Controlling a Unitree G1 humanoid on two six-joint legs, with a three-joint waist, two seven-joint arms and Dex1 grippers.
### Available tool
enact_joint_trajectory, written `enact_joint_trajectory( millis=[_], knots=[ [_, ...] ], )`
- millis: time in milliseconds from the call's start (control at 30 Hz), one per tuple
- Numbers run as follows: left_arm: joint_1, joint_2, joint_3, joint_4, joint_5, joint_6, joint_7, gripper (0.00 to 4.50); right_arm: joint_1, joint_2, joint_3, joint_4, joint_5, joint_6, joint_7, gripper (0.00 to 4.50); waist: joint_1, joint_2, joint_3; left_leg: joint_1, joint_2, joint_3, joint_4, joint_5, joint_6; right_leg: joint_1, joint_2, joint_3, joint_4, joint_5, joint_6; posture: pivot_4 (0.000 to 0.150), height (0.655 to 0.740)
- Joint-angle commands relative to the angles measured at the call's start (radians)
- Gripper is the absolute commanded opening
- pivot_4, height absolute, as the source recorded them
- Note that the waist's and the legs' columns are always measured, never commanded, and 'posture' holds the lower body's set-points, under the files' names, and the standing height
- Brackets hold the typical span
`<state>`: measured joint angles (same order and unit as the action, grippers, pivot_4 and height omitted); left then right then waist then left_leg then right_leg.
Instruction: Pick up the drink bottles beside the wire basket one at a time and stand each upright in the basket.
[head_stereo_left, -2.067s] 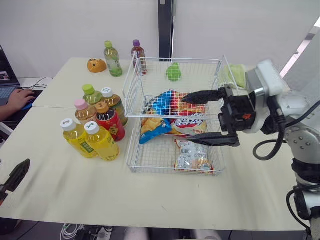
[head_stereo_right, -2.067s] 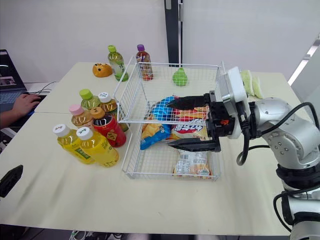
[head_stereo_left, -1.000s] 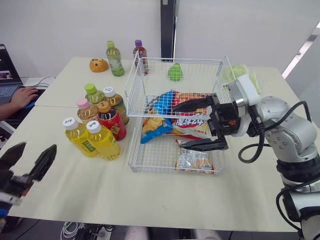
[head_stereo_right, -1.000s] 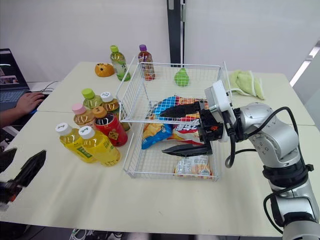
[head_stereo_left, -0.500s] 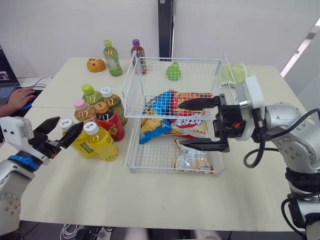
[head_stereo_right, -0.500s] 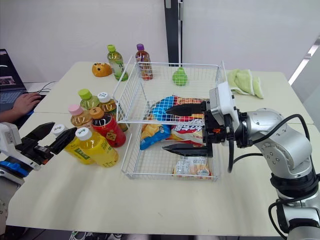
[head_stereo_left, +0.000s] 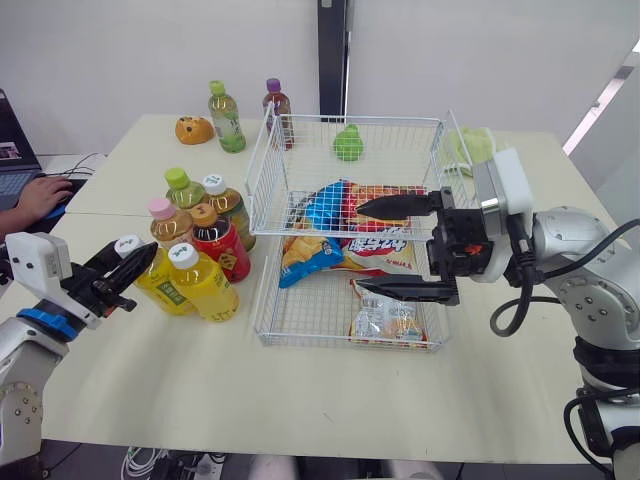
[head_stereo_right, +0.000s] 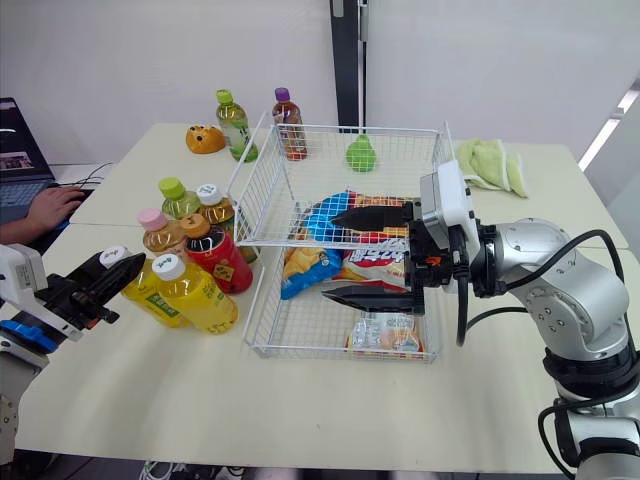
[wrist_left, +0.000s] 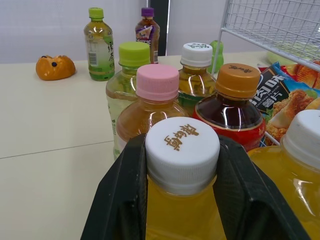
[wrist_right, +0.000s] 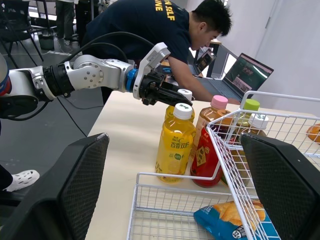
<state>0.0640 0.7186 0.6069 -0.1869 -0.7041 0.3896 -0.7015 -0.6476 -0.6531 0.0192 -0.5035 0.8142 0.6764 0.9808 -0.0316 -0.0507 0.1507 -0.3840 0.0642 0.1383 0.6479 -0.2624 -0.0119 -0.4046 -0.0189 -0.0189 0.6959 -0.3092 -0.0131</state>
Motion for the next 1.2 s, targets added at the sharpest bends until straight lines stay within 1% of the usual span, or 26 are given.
enact_joint_trajectory(
  millis=[33, 133, 300, 400, 467, 567, 667, 733, 800, 833, 900, 933, 967, 1067, 1200],
  knots=[
    [-0.001, 0.046, 0.083, -0.023, -0.032, 0.014, -0.019, 1.37, -0.024, -0.002, -0.026, -0.011, 0.017, -0.010, -0.002, 4.50, 0.000, 0.000, 0.000, 0.000, 0.000, 0.000, 0.000, 0.000, 0.000, 0.000, 0.000, 0.000, 0.000, 0.000, 0.000, 0.150, 0.7400],
    [-0.004, 0.125, 0.166, -0.011, -0.085, 0.075, -0.076, 1.37, -0.027, 0.002, -0.030, -0.009, 0.027, -0.004, -0.008, 4.50, -0.002, -0.005, 0.004, 0.000, 0.000, 0.000, 0.000, 0.000, 0.000, -0.001, 0.000, -0.001, 0.000, 0.000, 0.000, 0.150, 0.7400],
    [-0.016, 0.305, 0.288, 0.069, -0.156, 0.214, -0.205, 1.37, -0.036, 0.017, -0.026, 0.004, 0.029, -0.010, -0.015, 4.50, -0.001, -0.008, 0.008, -0.001, 0.001, -0.001, -0.001, 0.001, -0.001, -0.001, 0.000, -0.002, -0.001, 0.000, 0.000, 0.150, 0.7400],
    [-0.075, 0.432, 0.347, 0.149, -0.205, 0.313, -0.271, 1.37, -0.042, 0.035, -0.022, 0.014, 0.029, -0.017, -0.019, 4.50, 0.000, -0.008, 0.009, -0.002, 0.000, 0.000, -0.001, 0.002, -0.003, -0.001, -0.001, -0.002, -0.002, 0.000, 0.000, 0.150, 0.7400],
    [-0.128, 0.511, 0.361, 0.193, -0.233, 0.380, -0.304, 1.37, -0.046, 0.041, -0.018, 0.018, 0.025, -0.020, -0.019, 4.50, 0.001, -0.009, 0.010, -0.002, 0.000, -0.001, -0.001, 0.002, -0.003, -0.001, -0.001, -0.003, -0.002, 0.000, 0.000, 0.150, 0.7400],
    [-0.211, 0.641, 0.339, 0.271, -0.241, 0.456, -0.372, 1.37, -0.049, 0.048, -0.021, 0.021, 0.027, -0.019, -0.030, 4.50, 0.001, -0.010, 0.011, -0.003, 0.000, -0.002, -0.001, 0.002, -0.004, -0.002, -0.001, -0.004, -0.003, 0.000, 0.000, 0.150, 0.7400],
    [-0.342, 0.743, 0.264, 0.349, -0.275, 0.489, -0.418, 1.37, -0.053, 0.055, -0.029, 0.021, 0.035, -0.014, -0.051, 4.50, 0.001, -0.010, 0.011, -0.007, 0.000, -0.003, -0.001, 0.003, -0.005, -0.003, -0.001, -0.005, -0.005, 0.000, 0.000, 0.150, 0.7400],
    [-0.458, 0.804, 0.160, 0.395, -0.309, 0.471, -0.439, 1.37, -0.054, 0.056, -0.034, 0.019, 0.030, -0.016, -0.066, 4.50, 0.001, -0.010, 0.011, -0.008, 0.000, -0.003, -0.001, 0.003, -0.005, -0.004, -0.001, -0.005, -0.005, 0.000, 0.000, 0.150, 0.7400],
    [-0.587, 0.834, 0.038, 0.426, -0.337, 0.446, -0.450, 1.37, -0.052, 0.055, -0.039, 0.015, 0.025, -0.017, -0.083, 4.50, 0.002, -0.009, 0.012, -0.010, 0.000, -0.003, 0.000, 0.003, -0.005, -0.006, -0.001, -0.006, -0.005, 0.000, 0.000, 0.150, 0.7400],
    [-0.669, 0.833, -0.033, 0.433, -0.345, 0.438, -0.450, 1.37, -0.049, 0.051, -0.043, 0.010, 0.022, -0.017, -0.092, 4.50, 0.002, -0.009, 0.012, -0.010, 0.000, -0.003, 0.000, 0.003, -0.005, -0.006, -0.001, -0.006, -0.005, 0.000, 0.000, 0.150, 0.7400],
    [-0.954, 0.733, -0.240, 0.438, -0.287, 0.426, -0.456, 1.37, -0.024, 0.029, -0.067, -0.027, 0.022, -0.007, -0.122, 4.50, 0.002, -0.008, 0.013, -0.012, 0.000, -0.004, 0.001, 0.003, -0.005, -0.007, -0.001, -0.006, -0.005, 0.000, 0.000, 0.150, 0.7400],
    [-1.071, 0.677, -0.319, 0.448, -0.251, 0.418, -0.454, 1.37, -0.011, 0.018, -0.077, -0.045, 0.023, -0.002, -0.136, 4.50, 0.016, -0.008, 0.014, -0.012, 0.000, -0.003, 0.001, 0.003, -0.005, -0.007, -0.001, -0.005, -0.004, 0.000, 0.000, 0.150, 0.7400],
    [-1.182, 0.620, -0.388, 0.474, -0.205, 0.421, -0.464, 1.37, 0.002, 0.008, -0.086, -0.063, 0.027, 0.002, -0.151, 4.50, 0.020, -0.008, 0.014, -0.017, 0.000, -0.008, 0.007, 0.003, -0.005, -0.008, 0.001, -0.010, -0.002, 0.000, 0.000, 0.150, 0.7400],
    [-1.408, 0.471, -0.513, 0.564, -0.105, 0.415, -0.520, 1.37, 0.035, -0.021, -0.120, -0.118, 0.046, 0.026, -0.204, 4.50, 0.032, -0.008, 0.014, -0.020, 0.000, -0.011, 0.016, 0.002, -0.005, -0.008, 0.001, -0.012, 0.000, 0.000, 0.000, 0.150, 0.7400],
    [-1.590, 0.311, -0.586, 0.706, -0.013, 0.375, -0.608, 1.37, 0.084, -0.059, -0.177, -0.196, 0.080, 0.065, -0.286, 4.50, 0.030, -0.008, 0.015, -0.022, -0.001, -0.014, 0.018, 0.002, -0.005, -0.008, 0.000, -0.014, 0.001, 0.000, 0.000, 0.150, 0.7400]
  ],
)
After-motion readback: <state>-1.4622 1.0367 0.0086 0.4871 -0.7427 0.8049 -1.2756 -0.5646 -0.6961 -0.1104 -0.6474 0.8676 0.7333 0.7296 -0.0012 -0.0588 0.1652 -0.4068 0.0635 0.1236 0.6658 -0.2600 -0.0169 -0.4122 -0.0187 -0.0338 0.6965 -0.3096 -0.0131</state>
